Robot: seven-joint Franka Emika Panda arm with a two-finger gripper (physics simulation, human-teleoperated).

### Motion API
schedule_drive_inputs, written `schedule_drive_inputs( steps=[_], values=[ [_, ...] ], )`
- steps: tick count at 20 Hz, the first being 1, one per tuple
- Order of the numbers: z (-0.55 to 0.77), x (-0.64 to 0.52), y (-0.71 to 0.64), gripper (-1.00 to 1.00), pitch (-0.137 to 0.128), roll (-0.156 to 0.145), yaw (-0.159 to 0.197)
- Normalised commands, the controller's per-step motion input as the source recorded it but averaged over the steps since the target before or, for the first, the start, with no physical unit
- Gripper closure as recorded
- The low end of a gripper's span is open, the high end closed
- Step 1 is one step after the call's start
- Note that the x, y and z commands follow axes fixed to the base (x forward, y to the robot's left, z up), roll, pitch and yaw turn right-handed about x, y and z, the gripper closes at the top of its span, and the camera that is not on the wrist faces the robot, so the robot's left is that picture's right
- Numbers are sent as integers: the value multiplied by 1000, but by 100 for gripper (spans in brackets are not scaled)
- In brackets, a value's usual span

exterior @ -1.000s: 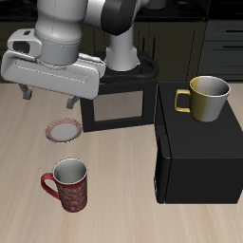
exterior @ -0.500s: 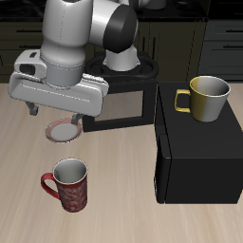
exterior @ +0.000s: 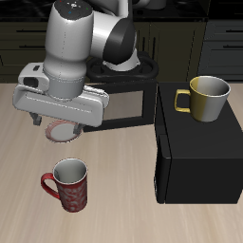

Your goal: Open the microwave and place the red mug in it

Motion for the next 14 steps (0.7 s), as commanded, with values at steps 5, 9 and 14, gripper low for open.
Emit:
schedule_drive_inputs(
  steps=[5,9,14],
  values=[
    [-194,38,-64,-100,11,-15,-33],
    [-264,33,13,-100,16,-1,-12],
    [-282,34,35,-100,25,14,6]
  ],
)
